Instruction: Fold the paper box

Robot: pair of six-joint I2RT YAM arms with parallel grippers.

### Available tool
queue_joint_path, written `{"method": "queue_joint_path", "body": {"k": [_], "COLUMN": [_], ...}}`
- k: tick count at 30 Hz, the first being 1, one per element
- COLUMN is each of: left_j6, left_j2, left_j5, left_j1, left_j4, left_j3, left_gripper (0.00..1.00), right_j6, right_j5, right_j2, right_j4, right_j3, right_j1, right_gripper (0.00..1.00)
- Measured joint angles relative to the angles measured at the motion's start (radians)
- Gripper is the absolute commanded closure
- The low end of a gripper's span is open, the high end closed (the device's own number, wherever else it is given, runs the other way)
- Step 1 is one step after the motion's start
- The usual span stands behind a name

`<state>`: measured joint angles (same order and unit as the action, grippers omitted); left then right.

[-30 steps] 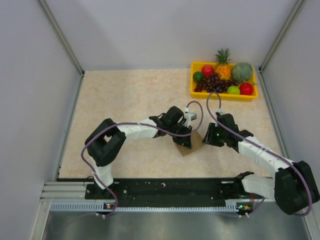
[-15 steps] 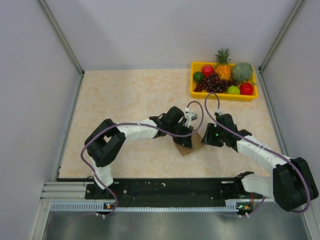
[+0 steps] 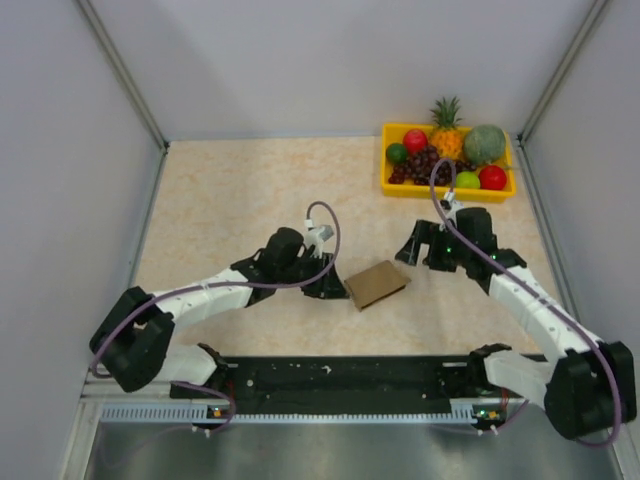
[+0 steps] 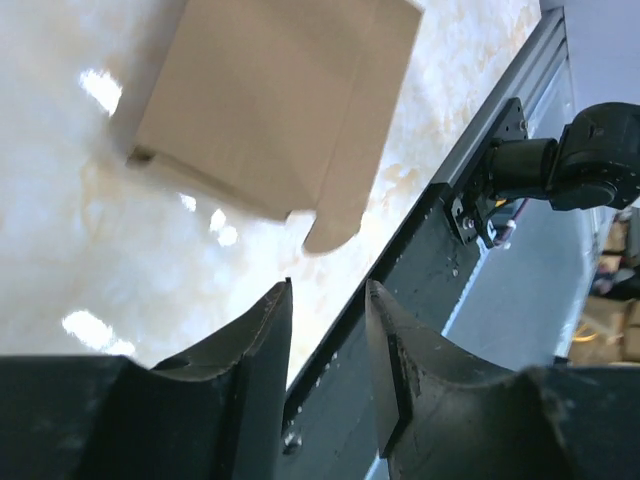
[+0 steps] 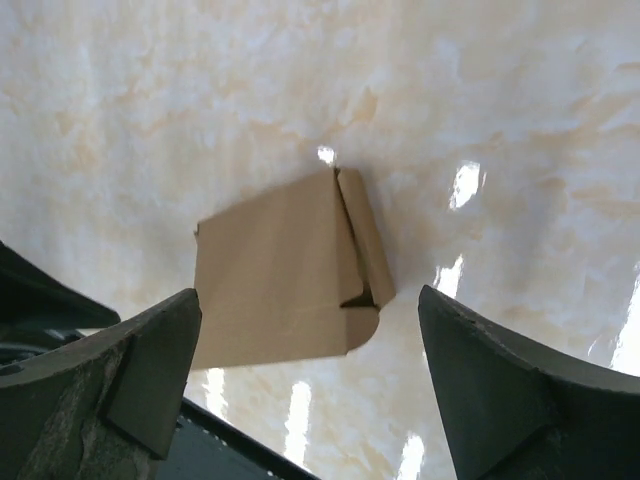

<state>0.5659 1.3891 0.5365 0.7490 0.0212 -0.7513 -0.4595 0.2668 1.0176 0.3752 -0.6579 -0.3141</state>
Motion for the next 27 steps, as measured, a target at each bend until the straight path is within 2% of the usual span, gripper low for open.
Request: {"method": "queue_joint_path", "body": {"k": [3, 7, 9, 12, 15, 19, 25, 27], "left_j6": [0.132, 0.296, 0.410, 0.580, 0.741, 0.877, 0.931, 0.931], "left_j2": [-0.082, -0.101, -0.086, -0.024, 0.072, 0.198, 0.223, 0.223], "left_j5": [-0.003, -0.007, -0.017, -0.034, -0.051, -0.068, -0.126, -0.140], "left_j1": [-0.037, -0.054, -0.061, -0.062, -0.055, -0.022, 0.040, 0.046], "left_j4": [-0.141, -0.286, -0.388, -0.574, -0.779, -0.922, -0.983, -0.973], "left_j3": [0.168, 0.299, 0.348, 0.414, 0.485, 0.484, 0.431, 0.417], "left_gripper": [0.64, 0.75, 0.75, 0.85, 0.85, 0.82, 1.00, 1.00], "right_j6": [0.013, 0.019, 0.023, 0.033, 0.031, 0.009, -0.033, -0.046], "right_j5": [0.115, 0.223, 0.240, 0.251, 0.259, 0.292, 0.323, 0.331], "right_j2": [0.129, 0.281, 0.302, 0.303, 0.307, 0.350, 0.367, 0.367], "right_j4": [-0.039, -0.069, -0.071, -0.081, -0.114, -0.175, -0.237, -0.263], "right_j3": [-0.051, -0.069, -0.064, -0.053, -0.027, 0.010, 0.075, 0.089], "right_j1": [0.088, 0.103, 0.103, 0.103, 0.103, 0.103, 0.103, 0.103], "right_gripper": [0.16, 0.21, 0.24, 0.28, 0.34, 0.35, 0.41, 0.41]}}
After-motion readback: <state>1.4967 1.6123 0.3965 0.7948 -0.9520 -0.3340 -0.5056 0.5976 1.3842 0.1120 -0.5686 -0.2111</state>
